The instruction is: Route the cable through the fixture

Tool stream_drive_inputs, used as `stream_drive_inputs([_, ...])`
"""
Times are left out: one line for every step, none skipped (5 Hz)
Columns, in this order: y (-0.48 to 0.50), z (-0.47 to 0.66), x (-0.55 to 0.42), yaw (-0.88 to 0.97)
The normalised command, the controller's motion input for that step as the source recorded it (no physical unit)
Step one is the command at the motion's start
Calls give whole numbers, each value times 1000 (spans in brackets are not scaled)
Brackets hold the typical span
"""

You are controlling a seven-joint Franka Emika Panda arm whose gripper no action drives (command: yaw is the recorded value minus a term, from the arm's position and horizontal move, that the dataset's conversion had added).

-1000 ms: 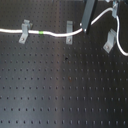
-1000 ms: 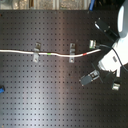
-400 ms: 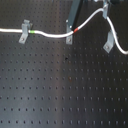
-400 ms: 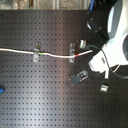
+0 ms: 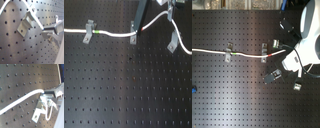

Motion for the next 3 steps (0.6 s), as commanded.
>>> stream_drive_inputs([-372, -227, 23, 0])
stream_drive_inputs([-348, -74, -177, 0])
stream_drive_inputs([78, 0, -53, 57])
